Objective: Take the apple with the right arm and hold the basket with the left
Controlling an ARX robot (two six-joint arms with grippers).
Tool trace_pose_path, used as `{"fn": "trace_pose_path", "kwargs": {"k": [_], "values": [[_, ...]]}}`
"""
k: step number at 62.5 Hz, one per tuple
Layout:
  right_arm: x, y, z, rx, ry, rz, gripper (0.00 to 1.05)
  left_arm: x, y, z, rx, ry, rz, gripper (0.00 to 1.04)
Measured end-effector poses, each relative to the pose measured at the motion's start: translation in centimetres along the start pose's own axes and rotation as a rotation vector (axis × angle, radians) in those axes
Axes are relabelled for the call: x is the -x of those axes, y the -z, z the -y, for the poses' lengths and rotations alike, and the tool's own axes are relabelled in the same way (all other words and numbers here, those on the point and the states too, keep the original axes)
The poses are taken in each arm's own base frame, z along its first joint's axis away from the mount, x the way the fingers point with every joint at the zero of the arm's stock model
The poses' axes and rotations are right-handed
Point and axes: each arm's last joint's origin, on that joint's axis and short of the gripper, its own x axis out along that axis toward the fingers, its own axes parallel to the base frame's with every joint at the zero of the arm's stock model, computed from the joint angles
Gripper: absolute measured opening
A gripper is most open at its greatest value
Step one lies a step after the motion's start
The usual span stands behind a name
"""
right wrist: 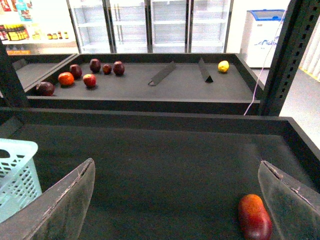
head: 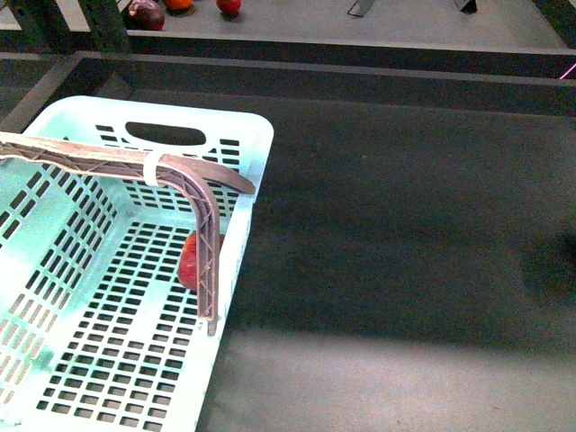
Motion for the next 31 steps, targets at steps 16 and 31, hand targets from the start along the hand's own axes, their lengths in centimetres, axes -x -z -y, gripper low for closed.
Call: {"fn": "trace_pose_path", "kwargs": {"k": [16, 31], "values": [[0.0, 0.0, 0.0, 0.0, 0.0, 0.0, 0.96, 1.1, 0.5, -0.1, -0.001, 0.005, 0.017, 0.03], [0.0, 0.0, 0.0, 0.0, 0.0, 0.0, 0.96, 1.9, 0.3, -0.1, -0.001, 0.005, 0.024, 0.03]]}}
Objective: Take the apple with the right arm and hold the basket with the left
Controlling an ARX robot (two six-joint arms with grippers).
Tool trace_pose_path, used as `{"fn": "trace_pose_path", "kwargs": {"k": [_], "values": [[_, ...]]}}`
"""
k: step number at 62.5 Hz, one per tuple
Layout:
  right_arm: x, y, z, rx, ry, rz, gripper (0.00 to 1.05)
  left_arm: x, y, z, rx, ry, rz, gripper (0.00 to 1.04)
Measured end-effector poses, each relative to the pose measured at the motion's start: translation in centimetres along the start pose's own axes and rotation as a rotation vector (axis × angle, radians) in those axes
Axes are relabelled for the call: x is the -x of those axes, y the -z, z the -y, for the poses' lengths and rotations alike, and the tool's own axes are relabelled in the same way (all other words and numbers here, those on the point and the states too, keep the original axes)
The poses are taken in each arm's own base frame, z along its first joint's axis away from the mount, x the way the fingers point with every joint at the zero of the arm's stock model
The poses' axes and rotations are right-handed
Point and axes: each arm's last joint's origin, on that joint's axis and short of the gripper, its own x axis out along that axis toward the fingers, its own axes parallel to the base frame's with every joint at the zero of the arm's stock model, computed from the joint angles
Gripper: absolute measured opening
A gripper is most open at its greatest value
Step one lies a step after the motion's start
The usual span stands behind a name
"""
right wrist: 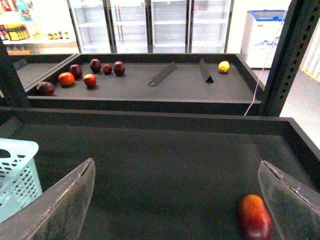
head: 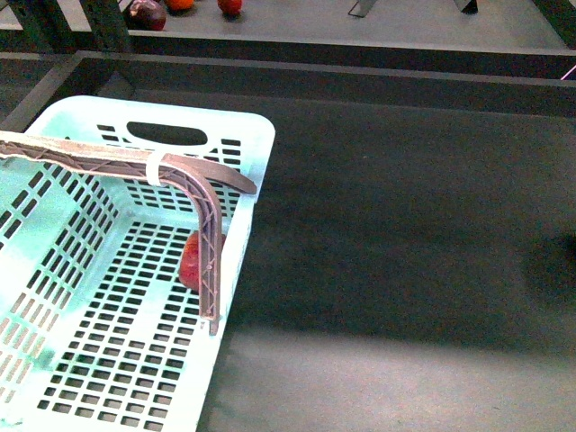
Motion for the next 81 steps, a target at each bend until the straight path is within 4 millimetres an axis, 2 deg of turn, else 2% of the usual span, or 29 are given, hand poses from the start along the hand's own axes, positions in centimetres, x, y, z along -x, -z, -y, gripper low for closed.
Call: {"fn": "trace_pose_path", "kwargs": {"k": [30, 39, 81], "values": [[0.0, 0.0, 0.0, 0.0, 0.0, 0.0, 0.96, 1.2, 0.0, 0.0, 0.0, 0.0, -0.001, 0.03], [0.0, 0.0, 0.0, 0.0, 0.0, 0.0, 0.96, 2.3, 0.3, 0.0, 0.0, 0.0, -0.008, 0.03], [0.0, 0.0, 0.0, 0.0, 0.0, 0.0, 0.96, 2.3, 0.3, 0.0, 0.0, 0.0, -0.003, 0.03]]}}
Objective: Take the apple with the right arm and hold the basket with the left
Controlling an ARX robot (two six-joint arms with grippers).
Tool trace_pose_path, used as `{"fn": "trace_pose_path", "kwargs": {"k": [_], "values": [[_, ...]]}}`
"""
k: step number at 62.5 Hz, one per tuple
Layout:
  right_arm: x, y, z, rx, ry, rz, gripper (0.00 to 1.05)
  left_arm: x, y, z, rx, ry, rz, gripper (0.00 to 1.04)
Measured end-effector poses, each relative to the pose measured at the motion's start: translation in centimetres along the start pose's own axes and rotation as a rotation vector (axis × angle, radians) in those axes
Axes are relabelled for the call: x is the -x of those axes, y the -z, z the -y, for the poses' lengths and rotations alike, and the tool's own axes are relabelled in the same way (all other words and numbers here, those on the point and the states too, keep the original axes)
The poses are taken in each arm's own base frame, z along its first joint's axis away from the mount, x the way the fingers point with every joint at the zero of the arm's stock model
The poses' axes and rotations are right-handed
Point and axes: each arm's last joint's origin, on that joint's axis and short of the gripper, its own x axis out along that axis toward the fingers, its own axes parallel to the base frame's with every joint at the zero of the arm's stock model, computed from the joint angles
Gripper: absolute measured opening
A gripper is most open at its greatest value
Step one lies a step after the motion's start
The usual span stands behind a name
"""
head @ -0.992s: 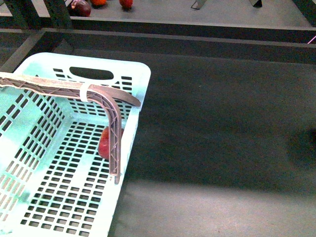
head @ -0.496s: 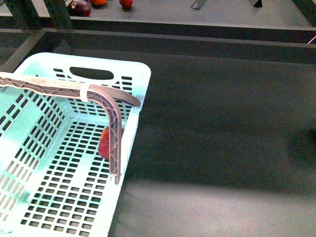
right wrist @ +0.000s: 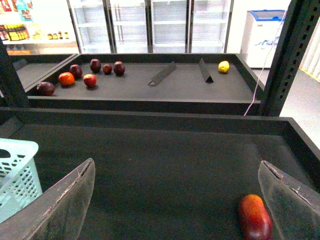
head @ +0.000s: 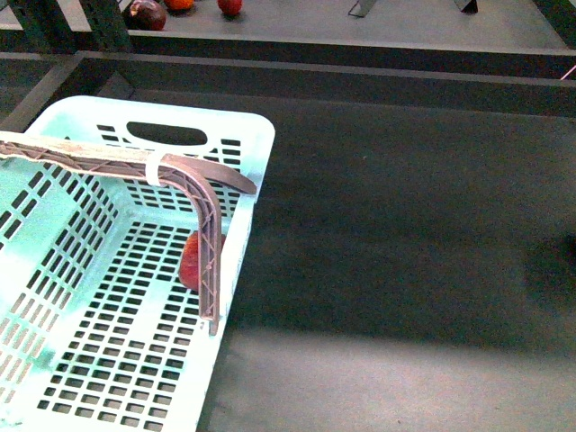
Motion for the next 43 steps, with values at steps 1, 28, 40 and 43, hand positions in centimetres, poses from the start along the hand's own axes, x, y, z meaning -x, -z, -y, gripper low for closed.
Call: {"fn": "trace_pose_path", "kwargs": {"k": [1, 28, 40, 43], "values": [[0.0, 0.0, 0.0, 0.0, 0.0, 0.0, 0.96, 0.0, 0.0, 0.0, 0.0, 0.0, 0.0, 0.03], [0.0, 0.0, 0.0, 0.0, 0.0, 0.0, 0.96, 0.0, 0.0, 0.0, 0.0, 0.0, 0.0, 0.85], [0.0, 0.0, 0.0, 0.0, 0.0, 0.0, 0.96, 0.0, 0.0, 0.0, -0.002, 0.0, 0.0, 0.98], [0.0, 0.0, 0.0, 0.0, 0.0, 0.0, 0.96, 0.0, 0.0, 0.0, -0.002, 0.0, 0.0, 0.98]]}}
